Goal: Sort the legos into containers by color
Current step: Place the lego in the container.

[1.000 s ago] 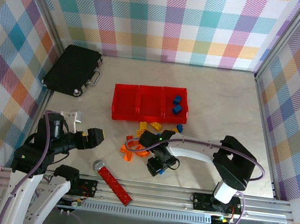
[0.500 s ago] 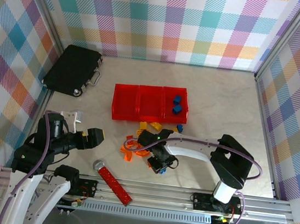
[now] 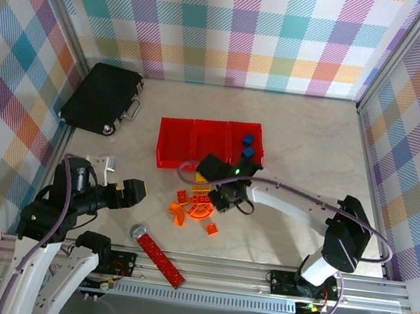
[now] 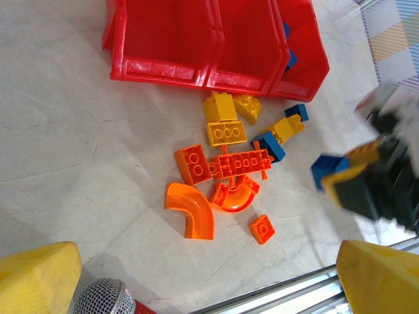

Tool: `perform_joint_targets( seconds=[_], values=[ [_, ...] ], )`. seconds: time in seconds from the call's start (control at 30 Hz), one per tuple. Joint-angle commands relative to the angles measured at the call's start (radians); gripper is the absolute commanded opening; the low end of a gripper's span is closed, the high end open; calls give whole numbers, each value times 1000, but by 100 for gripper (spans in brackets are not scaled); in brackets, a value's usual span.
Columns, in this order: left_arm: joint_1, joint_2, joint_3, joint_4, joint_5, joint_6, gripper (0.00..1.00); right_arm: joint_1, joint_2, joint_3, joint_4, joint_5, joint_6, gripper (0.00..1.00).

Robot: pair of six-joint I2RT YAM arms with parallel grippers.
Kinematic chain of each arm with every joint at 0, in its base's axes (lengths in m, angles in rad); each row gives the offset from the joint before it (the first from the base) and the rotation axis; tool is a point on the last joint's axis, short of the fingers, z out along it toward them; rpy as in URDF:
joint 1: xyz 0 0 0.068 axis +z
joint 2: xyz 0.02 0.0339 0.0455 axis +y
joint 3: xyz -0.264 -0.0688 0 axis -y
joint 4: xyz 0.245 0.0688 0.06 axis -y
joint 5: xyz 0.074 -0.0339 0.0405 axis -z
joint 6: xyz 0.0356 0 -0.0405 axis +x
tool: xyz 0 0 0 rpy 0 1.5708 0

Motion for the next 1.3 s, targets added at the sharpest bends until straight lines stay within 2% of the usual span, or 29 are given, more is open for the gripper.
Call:
perform_joint_targets(
  seconds=[0.0, 0.23, 0.33, 0.5, 0.8, 1.27],
  values=[
    [-5, 3, -8, -8, 13, -7, 100, -94, 8, 100, 5, 80, -34, 31],
    [-7, -2, -8, -9, 11, -6, 100, -304, 140, 347, 60, -23, -101, 32],
    [-7, -6, -6, -11, 6, -8, 100, -349, 228, 445, 51, -50, -125, 31],
    [-7, -14, -6, -11, -2, -10, 100, -402, 351, 495, 94, -87, -127, 31],
    [-8, -13, -6, -11, -5, -9, 100, -432, 463, 559, 101, -106, -135, 33],
    [-8, -11, -7, -13, -6, -9, 100, -464, 516, 568, 105, -132, -144, 44]
  ],
)
